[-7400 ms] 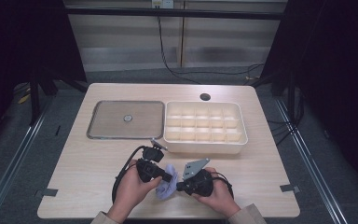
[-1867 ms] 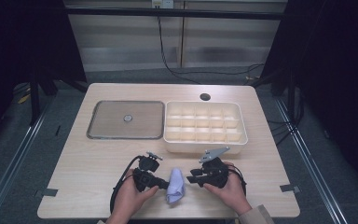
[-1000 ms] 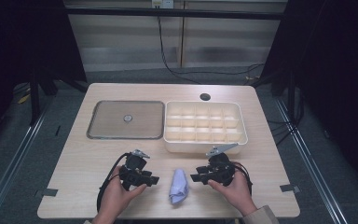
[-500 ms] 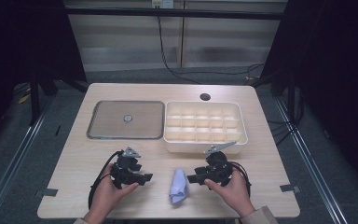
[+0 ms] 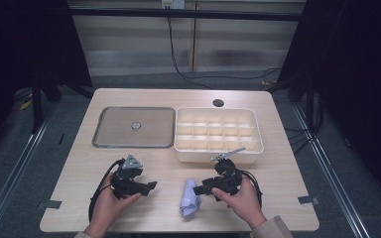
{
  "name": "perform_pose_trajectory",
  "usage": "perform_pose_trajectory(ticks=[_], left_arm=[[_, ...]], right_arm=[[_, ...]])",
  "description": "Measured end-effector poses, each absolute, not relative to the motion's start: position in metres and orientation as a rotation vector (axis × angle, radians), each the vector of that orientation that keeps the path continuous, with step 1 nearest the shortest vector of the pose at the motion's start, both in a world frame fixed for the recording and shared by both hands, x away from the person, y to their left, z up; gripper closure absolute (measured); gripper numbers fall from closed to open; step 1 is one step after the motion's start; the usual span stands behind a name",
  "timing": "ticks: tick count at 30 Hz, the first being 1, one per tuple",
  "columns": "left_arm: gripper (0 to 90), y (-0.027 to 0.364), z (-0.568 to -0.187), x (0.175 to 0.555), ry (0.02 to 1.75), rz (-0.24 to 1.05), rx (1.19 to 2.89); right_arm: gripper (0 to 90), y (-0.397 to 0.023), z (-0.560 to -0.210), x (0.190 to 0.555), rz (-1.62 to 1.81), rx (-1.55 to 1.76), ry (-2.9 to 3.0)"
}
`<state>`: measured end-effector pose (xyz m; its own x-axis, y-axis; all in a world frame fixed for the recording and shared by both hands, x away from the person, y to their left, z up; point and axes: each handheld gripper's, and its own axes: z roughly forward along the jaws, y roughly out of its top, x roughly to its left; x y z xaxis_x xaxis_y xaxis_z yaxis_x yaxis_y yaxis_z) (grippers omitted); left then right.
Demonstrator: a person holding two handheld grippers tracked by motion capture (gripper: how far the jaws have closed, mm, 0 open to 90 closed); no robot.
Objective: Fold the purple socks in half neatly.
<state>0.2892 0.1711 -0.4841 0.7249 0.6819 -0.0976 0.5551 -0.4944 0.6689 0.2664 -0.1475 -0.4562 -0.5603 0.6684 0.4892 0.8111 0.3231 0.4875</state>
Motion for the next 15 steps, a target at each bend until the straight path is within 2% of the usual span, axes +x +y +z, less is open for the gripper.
perform_pose_trajectory(ticks=[15], left_arm=[[26.5,0.174,-0.494,0.286,0.902,0.272,2.222]], right_arm=[[44.5,-0.139,-0.471,0.267,-1.010,-1.331,-2.366]])
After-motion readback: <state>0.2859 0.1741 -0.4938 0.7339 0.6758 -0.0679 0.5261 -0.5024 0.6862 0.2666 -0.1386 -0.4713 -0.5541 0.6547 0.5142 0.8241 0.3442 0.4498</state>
